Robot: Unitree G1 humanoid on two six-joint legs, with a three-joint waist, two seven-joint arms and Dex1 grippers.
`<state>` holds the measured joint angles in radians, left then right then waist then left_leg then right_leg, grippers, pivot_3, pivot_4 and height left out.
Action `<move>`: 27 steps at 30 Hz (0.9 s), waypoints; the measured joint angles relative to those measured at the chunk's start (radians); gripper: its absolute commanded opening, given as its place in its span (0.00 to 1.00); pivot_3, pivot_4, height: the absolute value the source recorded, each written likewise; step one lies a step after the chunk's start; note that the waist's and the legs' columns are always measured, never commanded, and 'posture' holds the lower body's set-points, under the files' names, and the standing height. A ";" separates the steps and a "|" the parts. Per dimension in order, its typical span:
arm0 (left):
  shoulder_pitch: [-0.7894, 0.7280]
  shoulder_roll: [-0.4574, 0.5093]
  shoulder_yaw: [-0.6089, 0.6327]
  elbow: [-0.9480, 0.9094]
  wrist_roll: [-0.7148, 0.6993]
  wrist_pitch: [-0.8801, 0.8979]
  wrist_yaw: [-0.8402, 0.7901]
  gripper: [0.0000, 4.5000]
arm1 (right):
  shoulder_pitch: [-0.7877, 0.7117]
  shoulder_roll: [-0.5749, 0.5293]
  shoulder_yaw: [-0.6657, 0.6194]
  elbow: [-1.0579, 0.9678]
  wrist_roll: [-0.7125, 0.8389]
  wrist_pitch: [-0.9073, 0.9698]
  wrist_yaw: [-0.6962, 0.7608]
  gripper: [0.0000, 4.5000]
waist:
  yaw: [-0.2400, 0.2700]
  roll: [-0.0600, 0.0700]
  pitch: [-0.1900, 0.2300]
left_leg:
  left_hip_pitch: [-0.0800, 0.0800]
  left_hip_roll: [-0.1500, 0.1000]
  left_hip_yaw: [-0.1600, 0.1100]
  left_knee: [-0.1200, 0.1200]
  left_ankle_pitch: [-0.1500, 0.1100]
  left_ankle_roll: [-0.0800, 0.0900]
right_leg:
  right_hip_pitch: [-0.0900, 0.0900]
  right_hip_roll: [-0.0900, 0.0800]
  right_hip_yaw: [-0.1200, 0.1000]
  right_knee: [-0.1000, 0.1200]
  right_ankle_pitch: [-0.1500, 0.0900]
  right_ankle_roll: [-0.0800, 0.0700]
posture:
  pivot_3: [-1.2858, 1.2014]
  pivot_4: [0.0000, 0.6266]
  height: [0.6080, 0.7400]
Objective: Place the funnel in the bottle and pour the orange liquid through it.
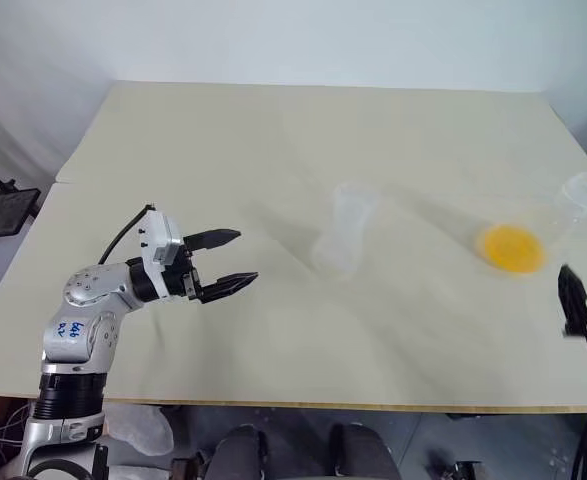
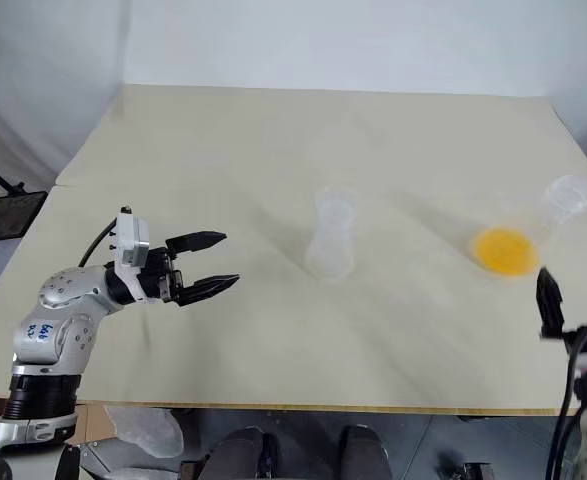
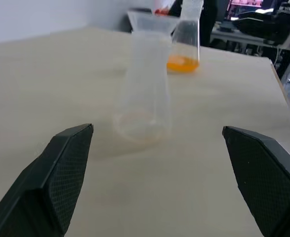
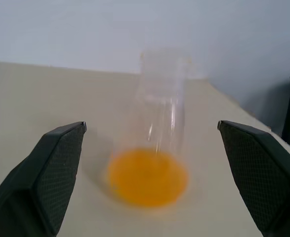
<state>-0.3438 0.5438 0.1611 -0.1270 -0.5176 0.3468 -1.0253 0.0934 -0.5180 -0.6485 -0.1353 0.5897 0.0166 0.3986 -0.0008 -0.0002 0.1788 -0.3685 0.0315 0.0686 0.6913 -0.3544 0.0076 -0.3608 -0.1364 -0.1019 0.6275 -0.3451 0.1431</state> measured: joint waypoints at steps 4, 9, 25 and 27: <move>0.020 -0.018 -0.002 -0.049 -0.014 0.017 0.040 0.99 | -0.136 -0.069 0.035 0.092 -0.017 0.131 -0.048 1.00 | 0.003 0.000 0.000 | -0.001 -0.001 -0.002 0.000 0.000 0.000 | 0.000 0.000 -0.002 0.000 0.000 0.000 | 0.52 0.24 1.00; 0.088 -0.036 -0.005 -0.125 -0.034 0.028 0.089 0.99 | -0.309 -0.137 0.063 0.241 -0.023 0.232 -0.055 1.00 | -0.001 0.001 0.001 | -0.002 -0.001 0.000 0.000 0.000 0.000 | -0.001 0.000 -0.001 0.000 0.000 0.000 | 0.52 0.24 1.00; 0.115 -0.054 -0.016 -0.187 -0.045 0.037 0.164 0.99 | -0.594 -0.171 0.124 0.564 -0.100 0.238 0.003 1.00 | -0.002 0.002 0.001 | -0.002 -0.001 0.000 0.000 0.000 0.000 | -0.001 0.001 -0.001 -0.001 0.000 0.000 | 0.52 0.24 1.00; 0.115 -0.054 -0.016 -0.188 -0.045 0.037 0.165 0.99 | -0.605 -0.172 0.127 0.584 -0.108 0.218 0.013 1.00 | -0.002 0.002 0.001 | -0.002 -0.001 0.000 0.000 0.000 0.000 | -0.001 0.001 -0.001 -0.001 0.000 0.000 | 0.52 0.24 1.00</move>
<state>-0.2288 0.4894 0.1452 -0.3152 -0.5629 0.3836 -0.8599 -0.5117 -0.6895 -0.5213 0.4491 0.4821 0.2342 0.4118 -0.0025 0.0013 0.1796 -0.3708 0.0303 0.0688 0.6912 -0.3544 0.0078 -0.3617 -0.1351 -0.1033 0.6262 -0.3451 0.1431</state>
